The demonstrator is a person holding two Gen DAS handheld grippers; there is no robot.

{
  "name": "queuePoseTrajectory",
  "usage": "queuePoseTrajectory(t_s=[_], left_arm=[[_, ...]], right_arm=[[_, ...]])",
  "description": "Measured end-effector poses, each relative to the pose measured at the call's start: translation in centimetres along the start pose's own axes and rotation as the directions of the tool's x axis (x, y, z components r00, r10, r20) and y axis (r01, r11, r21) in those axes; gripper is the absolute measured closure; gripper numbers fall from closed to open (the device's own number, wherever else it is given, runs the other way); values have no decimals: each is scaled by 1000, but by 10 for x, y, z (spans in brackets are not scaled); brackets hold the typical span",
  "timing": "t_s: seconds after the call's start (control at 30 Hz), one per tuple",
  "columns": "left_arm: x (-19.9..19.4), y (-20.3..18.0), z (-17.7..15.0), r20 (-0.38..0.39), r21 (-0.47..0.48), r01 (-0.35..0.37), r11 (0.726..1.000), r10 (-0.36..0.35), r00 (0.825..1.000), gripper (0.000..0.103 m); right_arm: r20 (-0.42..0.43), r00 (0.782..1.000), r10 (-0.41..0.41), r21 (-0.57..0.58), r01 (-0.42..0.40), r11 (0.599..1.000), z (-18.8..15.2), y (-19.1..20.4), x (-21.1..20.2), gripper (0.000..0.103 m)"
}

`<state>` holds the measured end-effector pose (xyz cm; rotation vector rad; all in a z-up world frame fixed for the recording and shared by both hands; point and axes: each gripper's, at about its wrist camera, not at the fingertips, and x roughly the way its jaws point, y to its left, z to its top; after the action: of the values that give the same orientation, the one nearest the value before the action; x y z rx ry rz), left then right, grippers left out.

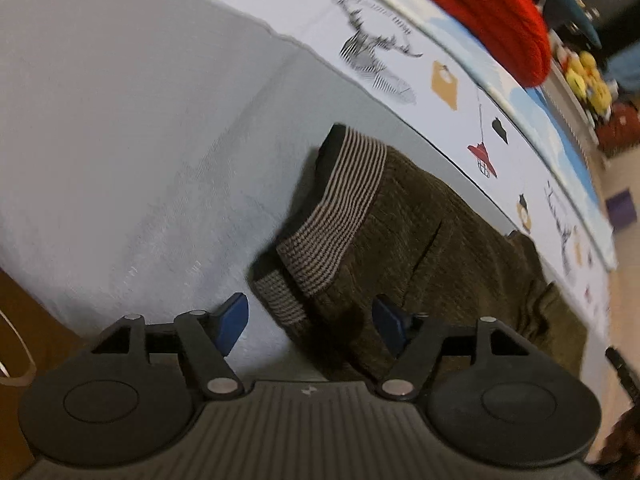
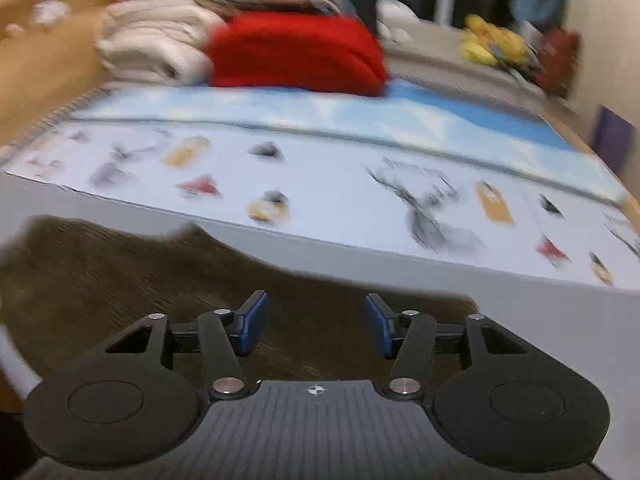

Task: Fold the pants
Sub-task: 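Open the right tool to release the hems on the pants, then grasp and lift the striped waistband with the left tool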

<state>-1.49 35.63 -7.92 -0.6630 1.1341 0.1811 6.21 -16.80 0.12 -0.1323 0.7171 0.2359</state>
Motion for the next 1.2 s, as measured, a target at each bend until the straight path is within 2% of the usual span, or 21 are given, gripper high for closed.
queuePoseTrajectory(t_s=[0.07,0.13,0.23,0.3,0.4,0.43,0.47,0.5,0.57,0.63,0.73,0.8,0.87,0.9,0.97,1.03,1.13,1.17,1.2], left_arm=[[10,0,5,-30,-45,20,999,-21,999,29],[21,-1,9,-56,-77,10,997,-14,998,29],[39,-3,14,-104,-103,-44,994,34,994,27],[45,-7,16,-107,-103,-68,992,57,993,23],[47,-18,15,-98,-91,-116,989,107,989,23],[46,-19,14,-96,-91,-130,987,122,988,28],[45,-22,14,-87,-92,-144,985,136,987,38],[43,-24,14,-76,-94,-159,983,152,985,42],[35,-32,14,-41,-73,-178,981,175,984,61],[19,-54,15,62,24,-185,982,183,981,69],[-6,-94,10,214,162,-136,977,99,972,73],[-18,-125,5,263,255,-71,964,1,965,74],[-27,-163,-7,288,386,-19,922,-101,952,75],[-29,-184,-15,292,454,-4,891,-144,945,75],[-31,-232,-37,273,598,35,801,-244,930,76],[-32,-279,-65,226,711,93,697,-352,908,76],[-37,-330,-110,102,799,240,551,-518,849,75],[-34,-345,-123,45,807,295,512,-551,834,71],[-28,-359,-133,-5,805,336,489,-560,828,68]], right_arm=[[11,1000,13,26,-13,1000,0,-2,-1,49],[-12,1000,10,24,-10,1000,-3,-4,3,49],[-25,999,26,28,-25,999,-7,-7,1,49],[-13,1000,27,6,-27,1000,-8,-6,-4,49],[0,1000,25,-9,-25,1000,-7,-9,-10,49],[2,1000,30,-4,-30,1000,-7,-11,-12,49],[2,999,33,-1,-33,999,-7,-12,-13,49],[2,999,34,1,-34,999,-7,-13,-14,49],[1,999,33,3,-33,999,-8,-15,-14,49],[0,1000,31,6,-31,999,-9,-17,-15,49],[-4,999,31,24,-31,999,-8,-21,-15,49],[-10,999,37,55,-36,998,-8,-26,-15,49],[-15,999,44,93,-42,995,-8,-32,-14,49],[-18,999,44,113,-42,993,-8,-35,-14,49],[-22,999,31,136,-28,990,-9,-41,-14,49],[-23,1000,1,137,2,991,-11,-45,-14,49],[-25,999,-41,160,44,986,-14,-55,-16,49],[-27,998,-55,182,59,981,-15,-60,-17,49],[-33,997,-73,214,79,974,-16,-67,-17,49]])
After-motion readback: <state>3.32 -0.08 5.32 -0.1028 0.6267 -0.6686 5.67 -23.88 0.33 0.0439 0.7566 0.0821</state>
